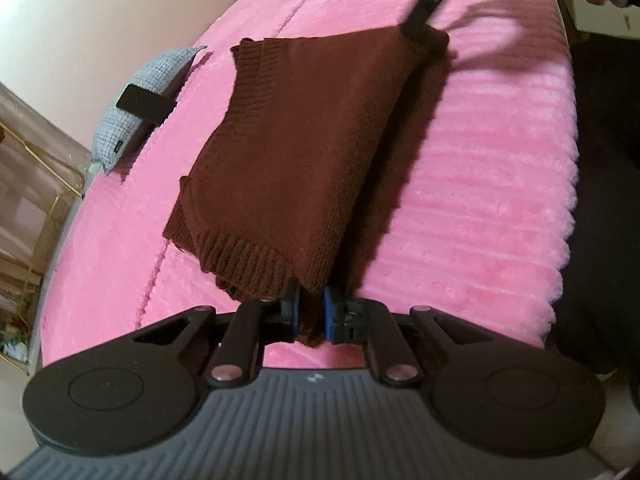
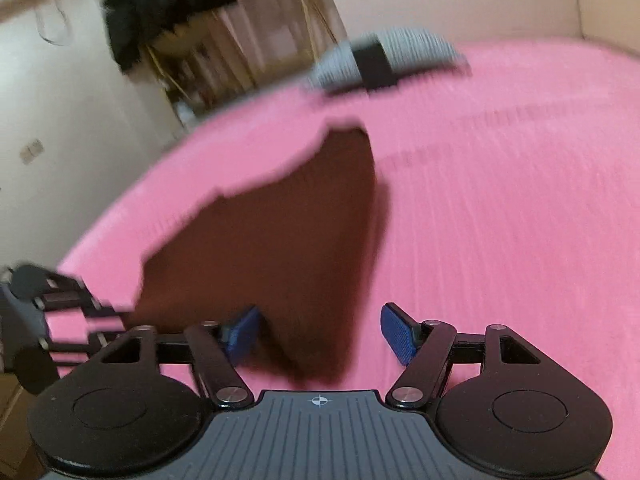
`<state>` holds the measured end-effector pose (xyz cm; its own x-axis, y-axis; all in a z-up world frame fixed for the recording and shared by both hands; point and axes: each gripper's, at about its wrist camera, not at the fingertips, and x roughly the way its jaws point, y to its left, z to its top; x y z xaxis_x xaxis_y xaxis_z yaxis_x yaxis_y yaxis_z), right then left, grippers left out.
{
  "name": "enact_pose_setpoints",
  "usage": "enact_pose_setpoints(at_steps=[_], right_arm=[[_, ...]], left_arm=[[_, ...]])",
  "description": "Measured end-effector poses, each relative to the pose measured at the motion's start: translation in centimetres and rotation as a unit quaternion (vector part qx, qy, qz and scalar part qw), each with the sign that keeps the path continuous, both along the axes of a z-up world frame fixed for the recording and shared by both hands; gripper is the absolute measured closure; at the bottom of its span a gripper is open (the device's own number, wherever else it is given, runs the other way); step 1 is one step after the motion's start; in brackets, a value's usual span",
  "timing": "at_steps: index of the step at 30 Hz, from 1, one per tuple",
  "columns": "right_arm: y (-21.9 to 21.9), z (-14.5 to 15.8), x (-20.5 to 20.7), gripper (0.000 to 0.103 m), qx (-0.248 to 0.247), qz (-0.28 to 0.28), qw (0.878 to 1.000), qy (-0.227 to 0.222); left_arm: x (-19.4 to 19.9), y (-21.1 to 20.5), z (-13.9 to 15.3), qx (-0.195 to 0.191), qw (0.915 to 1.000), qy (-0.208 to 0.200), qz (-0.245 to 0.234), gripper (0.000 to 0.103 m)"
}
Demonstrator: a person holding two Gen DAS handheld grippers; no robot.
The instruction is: Fold clothes
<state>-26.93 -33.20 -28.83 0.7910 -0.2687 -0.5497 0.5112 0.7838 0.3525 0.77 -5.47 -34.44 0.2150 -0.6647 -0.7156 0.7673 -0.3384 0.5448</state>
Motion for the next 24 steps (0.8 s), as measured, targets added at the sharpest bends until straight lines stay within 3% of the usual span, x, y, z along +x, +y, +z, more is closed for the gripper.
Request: enact_pose_setpoints(at_steps=[3,7,8,9,10,12,15,19,24], right_arm=[[-2.0,1.9,1.5,0.035,-0.030,0.006,0.999,-0.011],[-6.8,2.2,5.9,0.039,-0.050,0.018,0.999,0.005],[-8.1,2.2,7.1,0.048,-0.055,0.021,0.998,0.009],[-9.2,2.0,8.3,0.068,-0.054,0.018,0.998,0.014],[-10.4,1.7,9.5,0.077,-0.053,0.016,0.998,0.020],[-12.1,0.5,12.2,0.077,-0.050,0.033,0.998,0.028],[-13.3,-2.5,17.3,0.077,-0.064,0.095,0.990,0.084],[-14.9,-2.5,17.8,0.076,-0.049,0.112,0.989,0.084],[-13.9,-0.1,14.3,0.075,-0.062,0.085,0.993,0.056]], left_arm=[[0.2,-0.2,0.0,0.003,1.0000,0.009,0.003,0.094],[-0.2,-0.2,-0.4,0.003,1.0000,0.003,0.004,0.094],[-0.2,-0.1,-0.4,0.002,1.0000,0.004,0.005,0.094],[-0.2,0.0,-0.4,0.001,1.0000,0.005,0.007,0.094],[-0.2,0.0,-0.4,0.000,0.9999,0.007,0.009,0.094],[-0.1,0.0,-0.4,-0.001,0.9998,0.011,0.013,0.094],[-0.2,-0.1,-0.6,0.001,0.9998,0.011,0.015,0.094],[-0.1,-0.2,-0.5,0.001,0.9997,0.016,0.017,0.094],[0.2,-0.2,-0.4,-0.006,0.9993,0.026,0.026,0.094]])
